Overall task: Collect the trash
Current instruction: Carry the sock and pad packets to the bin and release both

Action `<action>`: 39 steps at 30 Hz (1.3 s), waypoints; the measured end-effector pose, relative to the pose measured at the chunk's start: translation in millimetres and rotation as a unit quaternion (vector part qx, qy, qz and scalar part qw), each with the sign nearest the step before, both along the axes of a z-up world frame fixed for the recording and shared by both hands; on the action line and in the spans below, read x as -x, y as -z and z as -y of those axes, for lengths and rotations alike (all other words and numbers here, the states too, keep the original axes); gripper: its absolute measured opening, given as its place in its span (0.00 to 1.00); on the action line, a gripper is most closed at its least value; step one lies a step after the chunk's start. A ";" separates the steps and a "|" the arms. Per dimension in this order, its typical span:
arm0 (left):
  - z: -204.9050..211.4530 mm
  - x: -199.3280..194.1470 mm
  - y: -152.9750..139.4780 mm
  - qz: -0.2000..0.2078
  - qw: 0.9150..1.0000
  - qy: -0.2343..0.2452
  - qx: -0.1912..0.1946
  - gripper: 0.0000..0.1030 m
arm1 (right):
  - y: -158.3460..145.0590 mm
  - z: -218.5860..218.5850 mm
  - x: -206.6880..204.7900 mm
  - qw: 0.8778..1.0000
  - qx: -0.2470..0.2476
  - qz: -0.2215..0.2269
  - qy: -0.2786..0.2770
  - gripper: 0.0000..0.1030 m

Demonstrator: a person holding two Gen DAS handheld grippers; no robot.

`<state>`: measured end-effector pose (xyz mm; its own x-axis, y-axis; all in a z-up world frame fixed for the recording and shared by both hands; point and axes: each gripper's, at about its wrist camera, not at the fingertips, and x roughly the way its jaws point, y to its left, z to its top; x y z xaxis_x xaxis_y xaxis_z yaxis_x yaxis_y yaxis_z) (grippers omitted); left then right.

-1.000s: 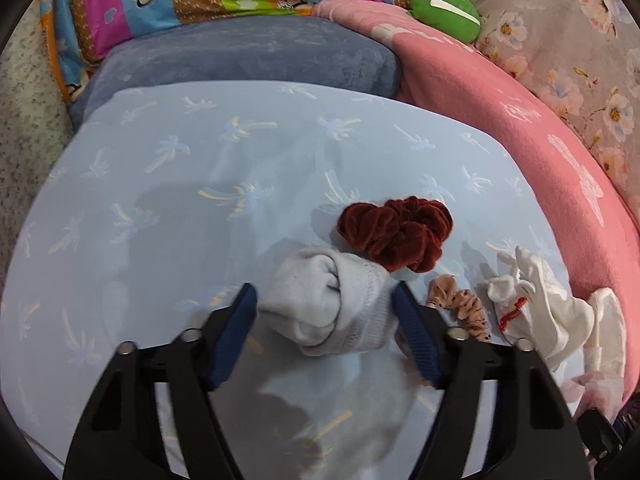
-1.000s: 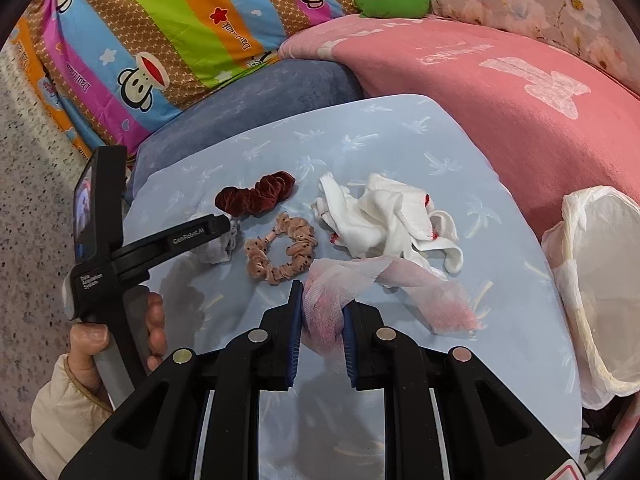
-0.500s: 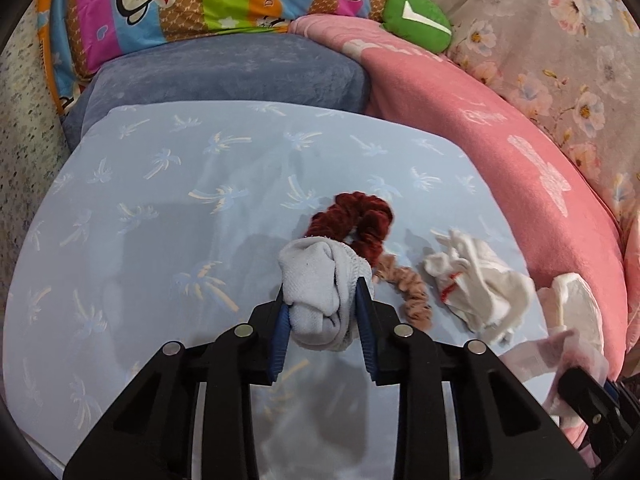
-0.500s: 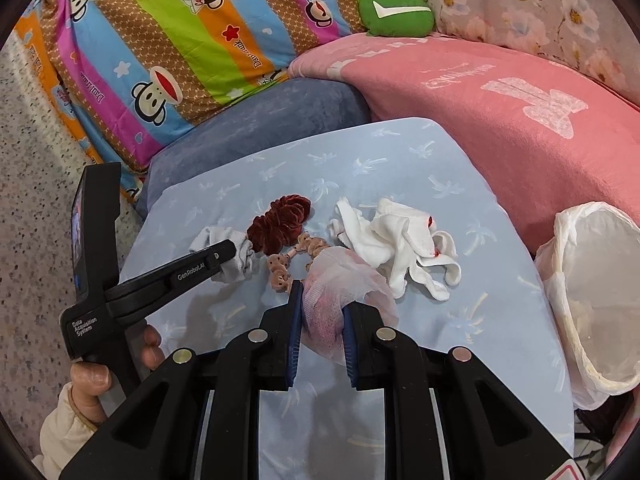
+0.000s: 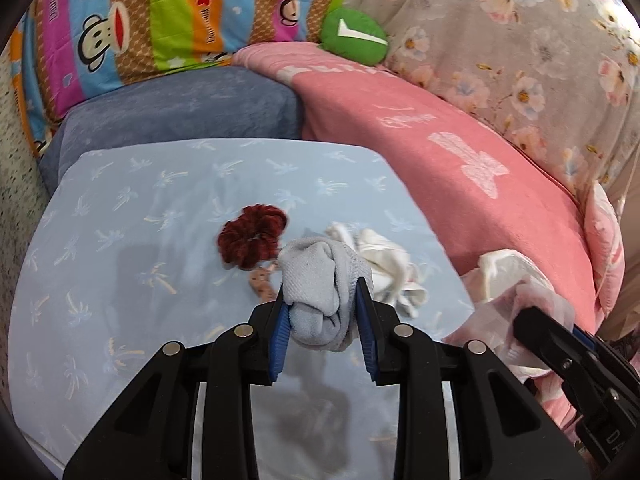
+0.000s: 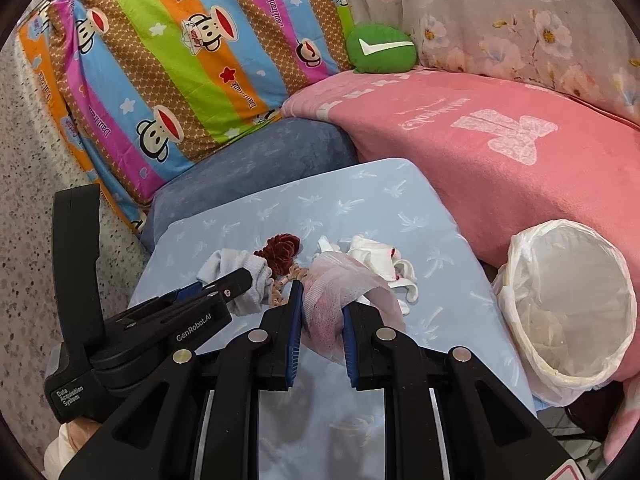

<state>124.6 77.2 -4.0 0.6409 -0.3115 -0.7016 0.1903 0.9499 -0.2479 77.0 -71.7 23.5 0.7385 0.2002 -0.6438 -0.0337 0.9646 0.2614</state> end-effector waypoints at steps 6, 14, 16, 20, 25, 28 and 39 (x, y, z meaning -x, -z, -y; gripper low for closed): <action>29.6 12.3 -11.2 0.013 0.999 0.030 0.000 0.28 | -12.0 25.1 15.0 1.000 -0.006 0.015 0.024 0.16; 67.4 25.7 -21.9 0.028 0.997 0.070 -0.003 0.28 | -22.3 60.4 29.8 0.998 -0.011 0.031 0.055 0.16; 76.8 28.0 -23.1 0.029 0.996 0.080 -0.004 0.28 | -23.1 69.5 32.8 0.997 -0.013 0.033 0.063 0.16; 97.8 32.1 -24.5 0.032 0.994 0.102 -0.005 0.29 | -24.9 88.1 39.1 0.996 -0.015 0.036 0.081 0.16; 120.2 36.4 -26.3 0.034 0.991 0.129 -0.005 0.29 | -26.0 109.4 45.2 0.994 -0.016 0.039 0.102 0.16; 134.3 38.1 -26.1 0.033 0.989 0.145 -0.007 0.29 | -24.6 123.9 49.3 0.992 -0.019 0.040 0.115 0.16; 193.7 39.4 -22.4 0.033 0.977 0.208 -0.019 0.30 | -17.7 175.2 58.0 0.985 -0.030 0.041 0.164 0.17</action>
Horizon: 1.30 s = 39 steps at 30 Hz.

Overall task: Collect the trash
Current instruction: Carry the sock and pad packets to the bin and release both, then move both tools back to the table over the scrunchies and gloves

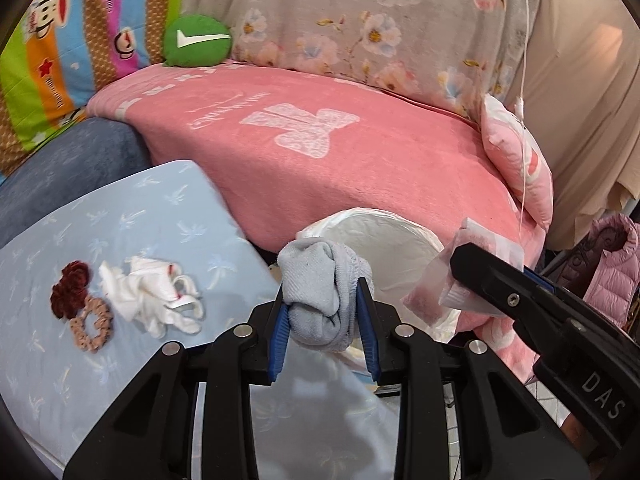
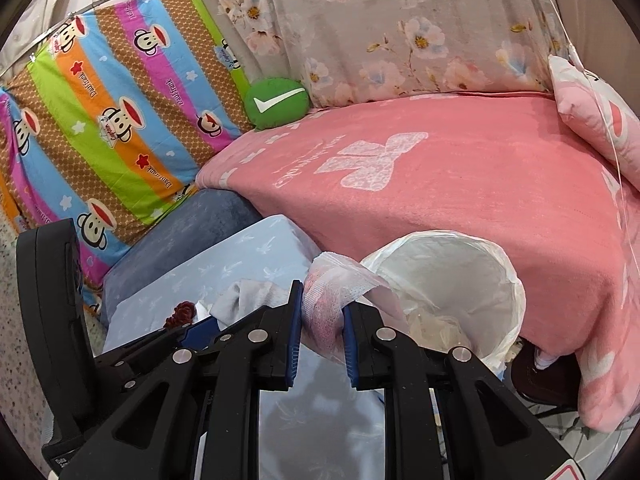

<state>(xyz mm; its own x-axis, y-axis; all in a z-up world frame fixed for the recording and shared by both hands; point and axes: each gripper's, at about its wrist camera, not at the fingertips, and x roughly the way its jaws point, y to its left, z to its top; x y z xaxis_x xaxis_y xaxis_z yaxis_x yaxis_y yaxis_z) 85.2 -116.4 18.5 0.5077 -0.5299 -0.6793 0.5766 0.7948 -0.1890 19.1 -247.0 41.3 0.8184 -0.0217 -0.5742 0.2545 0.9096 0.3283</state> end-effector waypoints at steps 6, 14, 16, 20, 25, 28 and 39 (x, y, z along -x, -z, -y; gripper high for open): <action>29.7 -8.5 4.9 -0.003 0.999 0.034 -0.004 0.31 | 5.9 31.5 2.3 0.999 -0.007 -0.002 0.032 0.17; 50.9 -19.5 10.6 -0.005 0.999 0.045 0.001 0.58 | 14.2 59.9 -2.8 0.998 -0.013 -0.009 0.060 0.17; 49.9 -21.2 11.5 -0.002 0.999 0.036 -0.001 0.63 | 15.1 61.3 -5.6 0.998 -0.012 -0.011 0.061 0.17; 44.8 -25.6 14.3 -0.006 1.000 0.021 -0.006 0.64 | 17.2 61.0 -12.0 0.998 -0.013 -0.013 0.059 0.19; 32.8 -30.6 15.3 -0.007 1.000 0.002 -0.007 0.64 | 20.1 55.5 -20.0 0.998 -0.013 -0.015 0.054 0.22; 24.0 -32.9 16.6 -0.008 1.000 -0.008 -0.007 0.64 | 21.8 50.6 -25.8 0.998 -0.013 -0.017 0.051 0.25; -1.4 -38.7 19.2 -0.010 0.999 -0.035 -0.005 0.64 | 23.8 34.1 -37.1 0.999 -0.008 -0.022 0.039 0.39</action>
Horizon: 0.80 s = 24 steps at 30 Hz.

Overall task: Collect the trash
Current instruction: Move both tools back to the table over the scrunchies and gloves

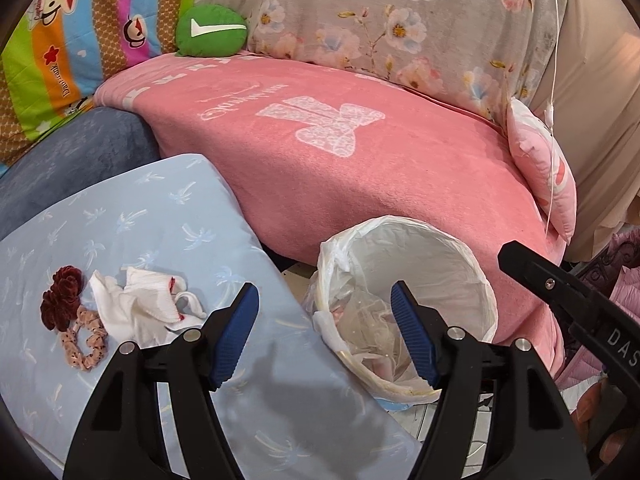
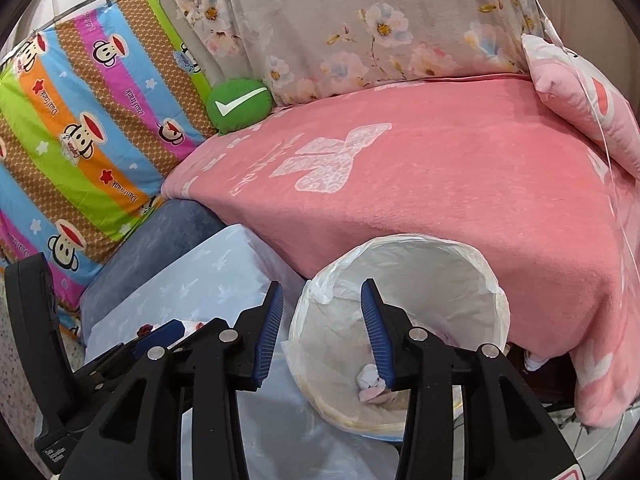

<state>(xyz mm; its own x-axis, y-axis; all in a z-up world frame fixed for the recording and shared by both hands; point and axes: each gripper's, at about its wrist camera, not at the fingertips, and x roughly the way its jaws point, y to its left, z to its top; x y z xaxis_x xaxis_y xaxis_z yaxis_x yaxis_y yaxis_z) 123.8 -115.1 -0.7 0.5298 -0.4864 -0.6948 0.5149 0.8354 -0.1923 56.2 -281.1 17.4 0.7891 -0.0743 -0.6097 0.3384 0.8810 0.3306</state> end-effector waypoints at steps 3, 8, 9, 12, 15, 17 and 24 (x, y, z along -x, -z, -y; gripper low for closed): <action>-5.5 0.3 0.8 -0.002 1.000 -0.006 0.002 0.64 | -0.2 -6.5 -1.2 1.000 0.001 -0.003 -0.007 0.39; -17.5 2.2 2.8 -0.008 1.000 -0.017 0.003 0.64 | -1.0 -18.6 -1.9 1.000 0.001 -0.005 -0.020 0.39; -20.0 2.2 3.2 -0.008 1.000 -0.020 0.002 0.64 | -1.0 -22.5 -1.9 1.000 0.001 -0.006 -0.025 0.39; -30.6 3.8 5.2 -0.012 1.000 -0.029 0.002 0.64 | -0.5 -33.5 -1.2 0.999 0.001 -0.009 -0.036 0.39; -42.6 5.3 8.1 -0.016 0.999 -0.042 0.000 0.64 | 0.8 -48.5 -1.4 0.999 0.001 -0.013 -0.052 0.39; -52.9 6.0 10.5 -0.019 0.998 -0.052 -0.001 0.64 | 2.5 -59.6 -2.2 0.998 0.001 -0.016 -0.062 0.39; -91.0 6.3 17.8 -0.030 0.995 -0.091 -0.004 0.64 | 5.7 -98.5 -5.9 0.995 0.006 -0.027 -0.099 0.39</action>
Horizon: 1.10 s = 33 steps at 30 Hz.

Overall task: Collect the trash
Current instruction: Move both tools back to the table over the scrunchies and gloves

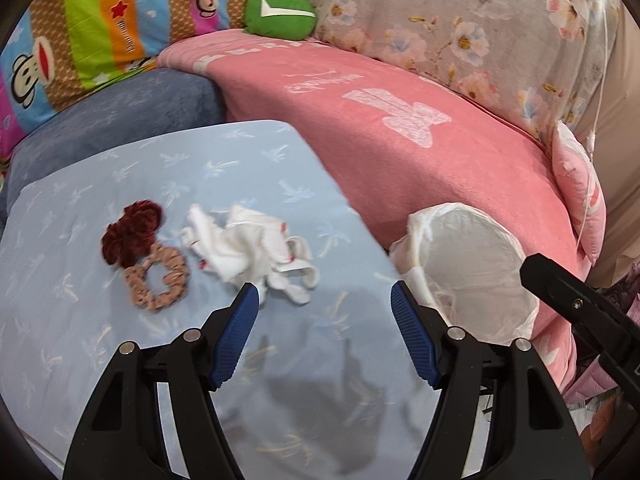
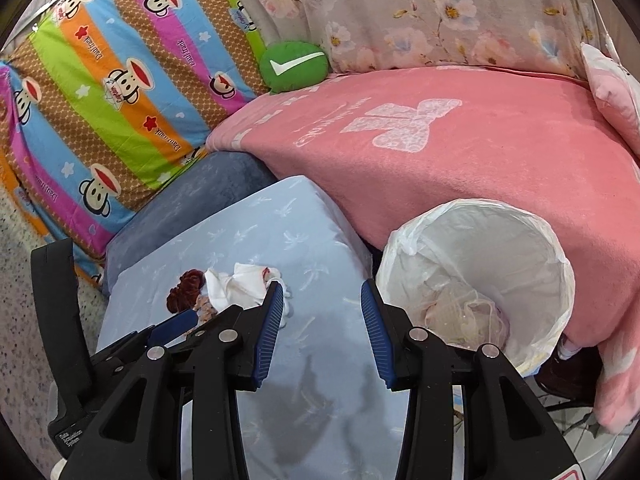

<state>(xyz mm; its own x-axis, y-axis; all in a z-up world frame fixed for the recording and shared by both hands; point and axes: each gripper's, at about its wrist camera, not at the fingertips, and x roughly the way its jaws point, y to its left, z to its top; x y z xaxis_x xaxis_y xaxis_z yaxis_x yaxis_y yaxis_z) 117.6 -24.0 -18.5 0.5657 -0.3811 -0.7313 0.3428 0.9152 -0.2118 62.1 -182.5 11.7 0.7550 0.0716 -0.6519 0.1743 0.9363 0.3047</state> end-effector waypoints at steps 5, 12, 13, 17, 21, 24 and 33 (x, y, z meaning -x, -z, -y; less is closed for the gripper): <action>-29.4 0.7 4.7 -0.006 1.000 -0.026 0.001 0.64 | 0.4 -25.7 -3.9 1.000 0.006 -0.005 -0.023 0.39; -71.2 -4.6 15.4 -0.025 0.997 -0.069 0.007 0.66 | 4.2 -52.0 -11.0 0.999 0.015 -0.015 -0.047 0.39; -76.3 -6.0 17.1 -0.027 0.997 -0.075 0.007 0.67 | 5.4 -56.1 -13.6 0.998 0.016 -0.017 -0.051 0.39; -98.1 -13.4 24.2 -0.035 0.994 -0.099 0.011 0.67 | 11.2 -69.9 -22.3 0.997 0.020 -0.025 -0.064 0.39; -111.1 -23.3 31.8 -0.043 0.992 -0.118 0.008 0.67 | 19.6 -83.7 -37.6 0.996 0.023 -0.035 -0.077 0.39; -119.4 -32.6 40.1 -0.052 0.990 -0.129 0.007 0.67 | 26.8 -93.2 -51.1 0.995 0.025 -0.042 -0.085 0.39; -135.3 -66.7 63.9 -0.074 0.987 -0.145 0.006 0.66 | 51.5 -111.6 -98.3 0.993 0.024 -0.062 -0.094 0.39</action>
<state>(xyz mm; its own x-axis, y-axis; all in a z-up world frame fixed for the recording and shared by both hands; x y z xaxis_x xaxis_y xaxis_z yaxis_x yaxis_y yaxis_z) 184.3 111.3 -82.4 0.5400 -0.2274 -0.8104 0.0314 0.9676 -0.2506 160.4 -71.0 -39.8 0.6446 0.1705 -0.7452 0.0279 0.9689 0.2458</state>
